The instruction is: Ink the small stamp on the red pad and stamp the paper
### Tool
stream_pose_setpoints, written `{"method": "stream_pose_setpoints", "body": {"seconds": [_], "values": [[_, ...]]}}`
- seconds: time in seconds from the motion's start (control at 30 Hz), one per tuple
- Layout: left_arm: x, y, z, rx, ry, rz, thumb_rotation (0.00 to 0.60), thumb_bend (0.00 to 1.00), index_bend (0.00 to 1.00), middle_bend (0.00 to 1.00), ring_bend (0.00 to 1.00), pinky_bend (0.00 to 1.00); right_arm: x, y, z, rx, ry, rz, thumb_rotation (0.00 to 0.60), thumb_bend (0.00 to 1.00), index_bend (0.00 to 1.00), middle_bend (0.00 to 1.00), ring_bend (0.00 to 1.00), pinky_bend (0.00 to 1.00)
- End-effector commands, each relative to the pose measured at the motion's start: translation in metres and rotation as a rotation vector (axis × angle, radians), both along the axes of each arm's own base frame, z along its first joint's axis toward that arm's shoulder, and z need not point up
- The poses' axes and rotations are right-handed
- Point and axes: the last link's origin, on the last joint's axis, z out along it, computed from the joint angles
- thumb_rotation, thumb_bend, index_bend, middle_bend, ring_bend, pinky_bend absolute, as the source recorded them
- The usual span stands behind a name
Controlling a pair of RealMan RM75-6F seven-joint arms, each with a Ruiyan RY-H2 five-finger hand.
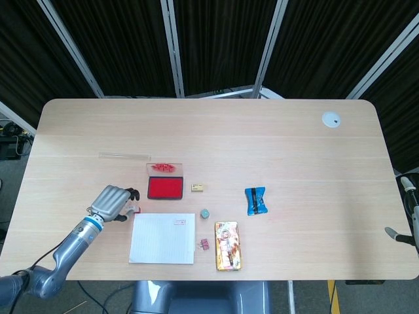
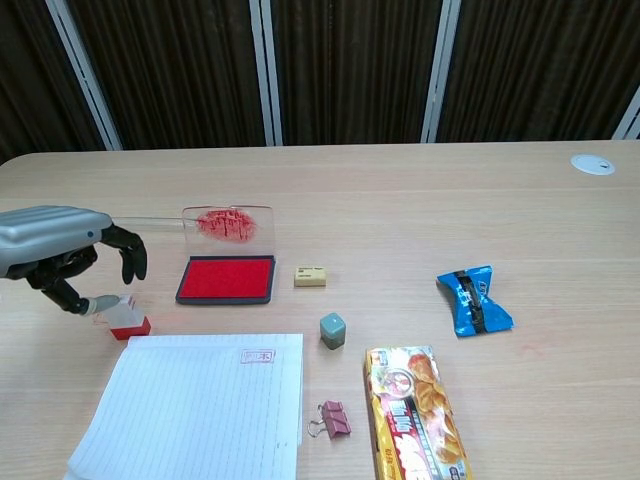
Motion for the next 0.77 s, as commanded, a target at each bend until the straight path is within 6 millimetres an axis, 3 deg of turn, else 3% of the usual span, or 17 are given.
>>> {"method": "stream_pose_setpoints", "body": {"seconds": [0.03,0.1,0.2,0.27,0.37,0.43,0.5,0.77], "values": [[0.004,0.0,0.014,0.059,-0.037,-0.004,0.6,0.3,0.34,0.33,0.78,0.86,0.001,0.001,0.001,0.001,-0.005,0.003,0.6,0.0,0.0,0.0,0.0,0.0],[0.007,-0.001,0.023,0.096,-0.064,-0.007,0.6,0.24,0.32,0.28,0.73,0.81,0.001,0.001,0.001,-0.001,-0.009,0.006,0.6,0.0,0.0,0.0,0.0,0.0],[0.01,-0.006,0.039,0.158,-0.113,-0.011,0.6,0.09,0.25,0.14,0.54,0.65,0.003,0.001,0.003,-0.003,-0.016,0.013,0.6,0.0,0.0,0.0,0.0,0.0],[0.011,-0.012,0.052,0.217,-0.134,-0.025,0.6,0.01,0.14,0.03,0.33,0.44,0.005,0.002,0.004,-0.005,-0.024,0.02,0.6,0.0,0.0,0.0,0.0,0.0],[0.012,-0.029,0.073,0.308,-0.156,-0.055,0.6,0.0,0.01,0.0,0.09,0.16,0.008,0.003,0.005,-0.006,-0.037,0.038,0.6,0.0,0.0,0.0,0.0,0.0],[0.009,-0.043,0.086,0.349,-0.138,-0.051,0.6,0.0,0.0,0.0,0.01,0.04,0.011,0.005,0.006,-0.004,-0.045,0.051,0.6,0.0,0.0,0.0,0.0,0.0],[0.008,-0.056,0.097,0.383,-0.102,-0.035,0.6,0.0,0.0,0.0,0.0,0.0,0.013,0.005,0.007,-0.004,-0.051,0.062,0.6,0.0,0.0,0.0,0.0,0.0],[0.006,-0.095,0.123,0.468,-0.076,-0.015,0.6,0.0,0.0,0.0,0.0,0.0,0.02,0.009,0.01,-0.007,-0.069,0.107,0.6,0.0,0.0,0.0,0.0,0.0]]}}
